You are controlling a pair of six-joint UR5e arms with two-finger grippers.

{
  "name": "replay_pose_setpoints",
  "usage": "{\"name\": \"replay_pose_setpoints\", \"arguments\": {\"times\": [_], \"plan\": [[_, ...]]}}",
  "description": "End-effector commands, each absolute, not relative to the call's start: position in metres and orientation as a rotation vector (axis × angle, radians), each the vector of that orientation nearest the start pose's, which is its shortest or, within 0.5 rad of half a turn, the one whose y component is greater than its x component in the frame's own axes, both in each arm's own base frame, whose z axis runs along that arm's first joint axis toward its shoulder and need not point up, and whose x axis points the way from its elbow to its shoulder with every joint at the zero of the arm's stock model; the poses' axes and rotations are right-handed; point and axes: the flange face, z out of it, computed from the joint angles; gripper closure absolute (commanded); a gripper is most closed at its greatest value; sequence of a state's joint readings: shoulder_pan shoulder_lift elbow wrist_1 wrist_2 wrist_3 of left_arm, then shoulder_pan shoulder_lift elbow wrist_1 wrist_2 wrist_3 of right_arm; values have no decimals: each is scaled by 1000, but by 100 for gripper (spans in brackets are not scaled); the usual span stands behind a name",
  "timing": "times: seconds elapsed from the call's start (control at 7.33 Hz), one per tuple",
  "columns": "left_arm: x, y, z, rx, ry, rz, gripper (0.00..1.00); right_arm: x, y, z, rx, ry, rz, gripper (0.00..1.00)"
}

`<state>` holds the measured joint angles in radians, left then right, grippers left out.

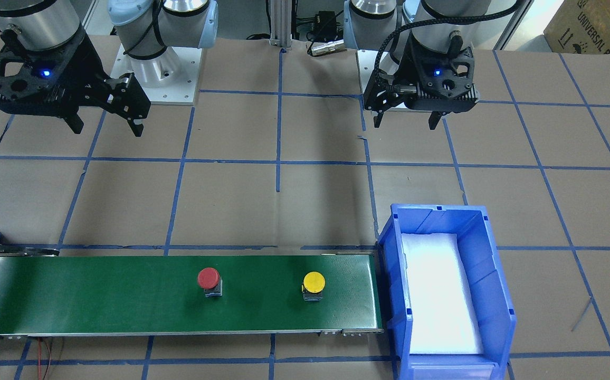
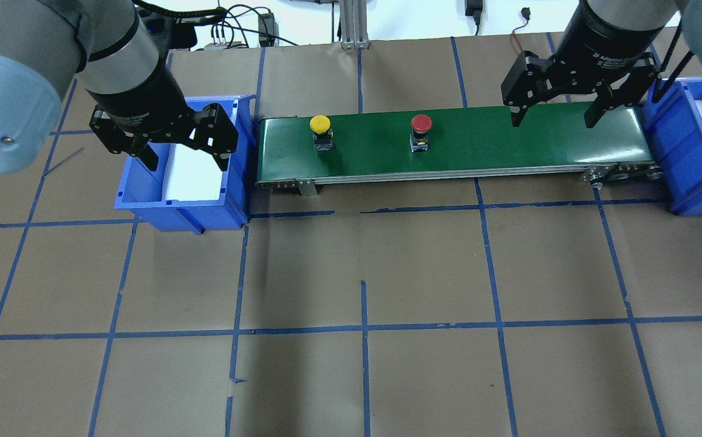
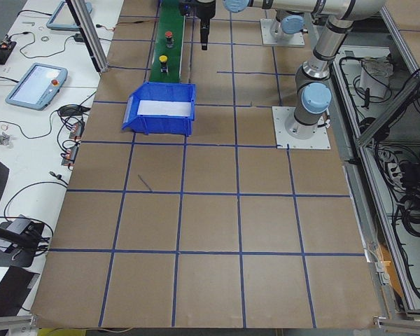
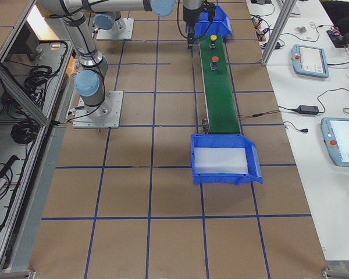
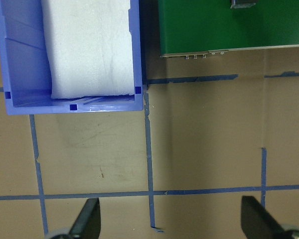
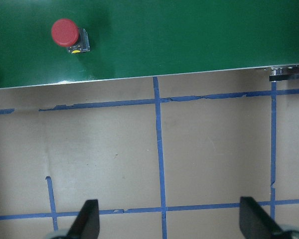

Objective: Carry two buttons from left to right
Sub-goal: 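Withdraw the left gripper above the bin while the conveyor carries the buttons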

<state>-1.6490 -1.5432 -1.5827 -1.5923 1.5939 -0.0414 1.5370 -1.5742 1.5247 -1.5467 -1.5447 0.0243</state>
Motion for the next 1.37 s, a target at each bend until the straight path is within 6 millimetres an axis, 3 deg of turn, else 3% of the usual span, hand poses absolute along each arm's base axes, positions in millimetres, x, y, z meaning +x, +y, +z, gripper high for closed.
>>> {"name": "replay_pose_setpoints", "arguments": {"times": [0.0, 1.23], "plan": [[-168, -468, 492, 58, 3119, 10, 0, 119, -497, 510, 88, 3114, -38, 0], [-170, -467, 488, 60, 3122, 25, 0, 119, -496, 504, 88, 3120, -29, 0]]}}
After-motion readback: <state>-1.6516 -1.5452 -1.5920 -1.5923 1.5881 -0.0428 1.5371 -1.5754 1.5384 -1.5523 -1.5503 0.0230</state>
